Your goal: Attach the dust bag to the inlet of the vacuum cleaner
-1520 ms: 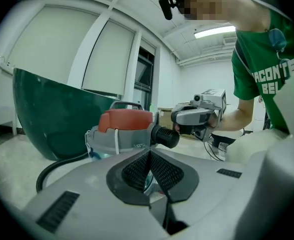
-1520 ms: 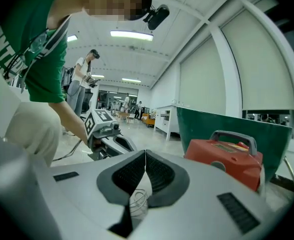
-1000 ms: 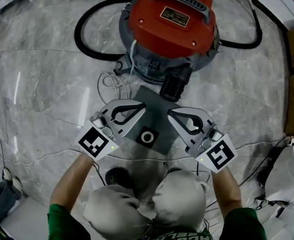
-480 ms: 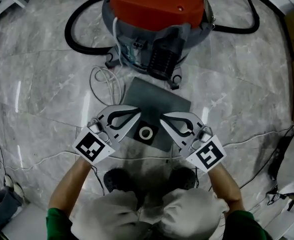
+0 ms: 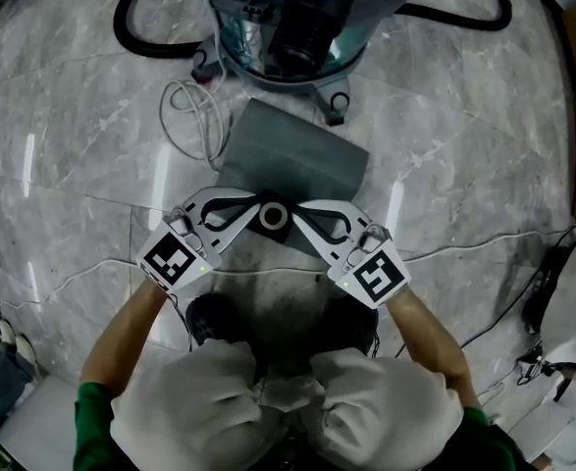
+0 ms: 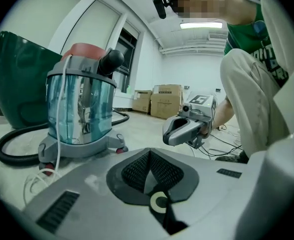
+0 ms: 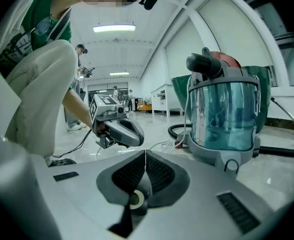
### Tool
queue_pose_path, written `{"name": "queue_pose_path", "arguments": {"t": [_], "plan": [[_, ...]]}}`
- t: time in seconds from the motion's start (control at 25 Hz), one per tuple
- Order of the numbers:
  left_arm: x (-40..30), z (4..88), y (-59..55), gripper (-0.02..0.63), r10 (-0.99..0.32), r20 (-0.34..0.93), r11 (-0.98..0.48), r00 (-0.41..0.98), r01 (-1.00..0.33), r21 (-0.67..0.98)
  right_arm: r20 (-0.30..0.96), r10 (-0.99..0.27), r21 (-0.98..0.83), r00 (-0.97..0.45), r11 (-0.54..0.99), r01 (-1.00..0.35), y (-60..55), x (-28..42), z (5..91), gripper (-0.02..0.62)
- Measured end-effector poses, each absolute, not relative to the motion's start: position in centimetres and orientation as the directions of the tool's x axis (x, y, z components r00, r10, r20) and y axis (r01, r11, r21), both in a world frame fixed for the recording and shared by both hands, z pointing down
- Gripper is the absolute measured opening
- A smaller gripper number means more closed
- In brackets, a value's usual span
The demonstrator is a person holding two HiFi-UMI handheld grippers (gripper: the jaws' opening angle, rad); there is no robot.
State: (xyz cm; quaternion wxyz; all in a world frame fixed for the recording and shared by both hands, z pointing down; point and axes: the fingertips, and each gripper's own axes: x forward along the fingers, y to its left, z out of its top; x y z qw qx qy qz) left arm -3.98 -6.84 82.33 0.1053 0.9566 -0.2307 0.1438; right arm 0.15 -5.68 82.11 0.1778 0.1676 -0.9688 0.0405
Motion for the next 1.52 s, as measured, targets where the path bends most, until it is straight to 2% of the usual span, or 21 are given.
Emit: {"name": "queue_pose_path", "arguments": {"t": [0.44,0.84,1.0,1.2,1.24,1.36,1.52], "plan": [[-3.4,89.0,-2.9,0.005,-0.333,0.427,-0.899,0.841,-0.420,0.125,0.513,-0.207,-0.059,-0.833,0.960,-0.275,-0.8,-1.1,90.1,0.012],[-2.8,92.7,-0.8,0.005,-0.273,0.495,-0.903,0.825,-0.397,0.164,0.633,-0.167,0.044,-0.756,0.983,-0.181,2.3,-1.4,95.0,0.016],[-3.1,93.7,-0.3,0.005,-0.253,0.521,-0.906,0.815,-0.388,0.167,0.681,-0.168,0.085,-0.713,0.985,-0.151,2.9,-1.3,96.3,0.090],[-3.6,94.8,0.1,0.006,-0.246,0.549,-0.906,0.799,-0.391,0.162,0.733,-0.207,0.182,-0.648,0.977,-0.107,3.2,-1.1,97.8,0.103],[-3.7,95.0,0.2,0.011,-0.243,0.554,-0.906,0.796,-0.390,0.162,0.742,-0.220,0.203,-0.634,0.974,-0.100,3.2,-1.1,98.1,0.104],[-3.8,95.5,0.6,0.084,-0.226,0.571,-0.912,0.789,-0.377,0.160,0.754,-0.258,0.250,-0.604,0.963,-0.099,3.0,-1.0,98.5,0.103],[-4.1,95.9,0.7,0.111,-0.222,0.589,-0.923,0.777,-0.362,0.130,0.727,-0.314,0.289,-0.610,0.947,-0.143,2.2,-1.0,97.3,0.104]]}}
